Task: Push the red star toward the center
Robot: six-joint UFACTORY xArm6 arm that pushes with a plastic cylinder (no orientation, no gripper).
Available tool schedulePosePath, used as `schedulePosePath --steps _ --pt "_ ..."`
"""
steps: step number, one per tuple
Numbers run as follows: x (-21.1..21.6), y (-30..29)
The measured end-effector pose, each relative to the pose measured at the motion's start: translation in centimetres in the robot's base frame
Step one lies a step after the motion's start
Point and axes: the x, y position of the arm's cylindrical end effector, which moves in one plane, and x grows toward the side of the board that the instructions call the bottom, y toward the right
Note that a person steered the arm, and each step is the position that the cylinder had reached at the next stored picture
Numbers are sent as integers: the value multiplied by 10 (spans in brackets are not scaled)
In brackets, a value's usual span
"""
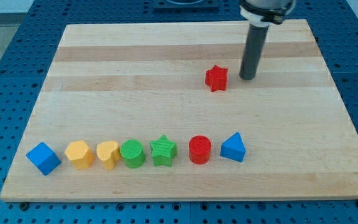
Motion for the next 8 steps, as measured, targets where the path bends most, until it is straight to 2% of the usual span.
schedulePosePath --steps 3,6,8 --pt "10 -17" --pt "13 -82" --pt "13 -85"
